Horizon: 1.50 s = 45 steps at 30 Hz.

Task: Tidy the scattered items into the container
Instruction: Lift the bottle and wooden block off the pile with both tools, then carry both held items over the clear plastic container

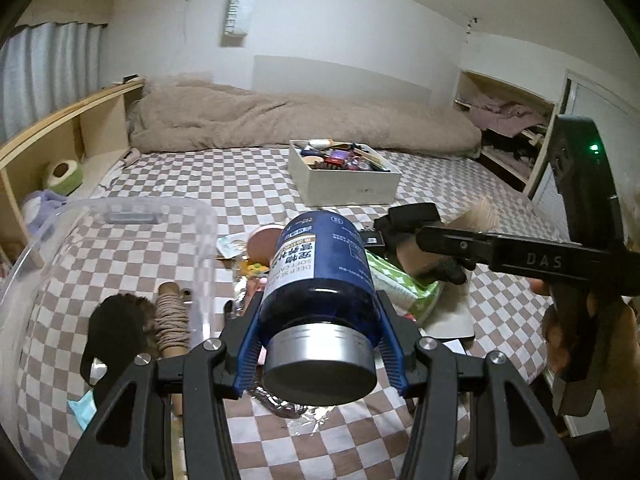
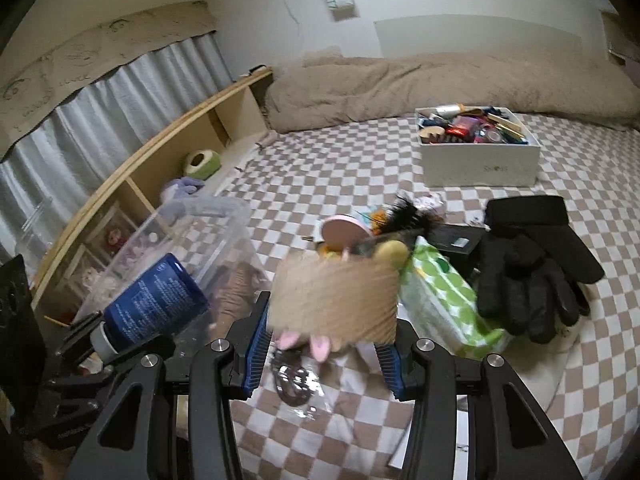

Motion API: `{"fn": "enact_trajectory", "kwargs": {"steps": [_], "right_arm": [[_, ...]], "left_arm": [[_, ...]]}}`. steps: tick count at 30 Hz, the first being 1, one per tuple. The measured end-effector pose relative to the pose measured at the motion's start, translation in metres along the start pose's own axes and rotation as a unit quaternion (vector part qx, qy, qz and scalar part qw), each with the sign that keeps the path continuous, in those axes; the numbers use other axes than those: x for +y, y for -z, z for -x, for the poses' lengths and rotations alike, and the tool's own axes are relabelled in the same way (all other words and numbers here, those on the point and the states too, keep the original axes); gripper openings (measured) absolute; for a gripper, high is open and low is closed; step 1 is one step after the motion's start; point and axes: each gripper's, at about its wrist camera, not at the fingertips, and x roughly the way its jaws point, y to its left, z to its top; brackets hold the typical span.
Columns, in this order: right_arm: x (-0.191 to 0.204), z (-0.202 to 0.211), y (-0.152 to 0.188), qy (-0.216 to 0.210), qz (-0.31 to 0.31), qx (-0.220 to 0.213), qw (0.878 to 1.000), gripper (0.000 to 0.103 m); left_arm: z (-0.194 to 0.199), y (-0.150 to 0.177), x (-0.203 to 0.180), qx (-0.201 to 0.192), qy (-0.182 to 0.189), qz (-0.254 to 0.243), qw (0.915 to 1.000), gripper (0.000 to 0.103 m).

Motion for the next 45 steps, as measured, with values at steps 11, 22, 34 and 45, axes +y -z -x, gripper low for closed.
{"fn": "enact_trajectory", "kwargs": {"steps": [11, 22, 34, 45], "right_arm": [[0.032, -0.023, -0.002, 0.024, 0.04, 0.004, 0.999, 0.043], [0.014, -0.123, 0.051, 0.05, 0.064, 0.169, 0.982, 0.079], [0.015, -0.199, 0.078, 0.049, -0.03, 0.237, 0.97, 0.085], [0.011, -0.232, 0.091, 0.065, -0.054, 0.261, 0.962, 0.068]], "left_arm": [[0.016, 0.002, 0.042, -0.015, -0.03, 0.035, 0.9988, 0.051], [0.015, 0.006, 0.05, -0.012, -0.025, 0.036, 0.999, 0.051], [0.022, 0.009, 0.049, -0.014, -0.004, 0.028, 0.9995, 0.051], [0.028, 0.013, 0.043, -0.01, 0.009, 0.022, 0.9997, 0.051]]}}
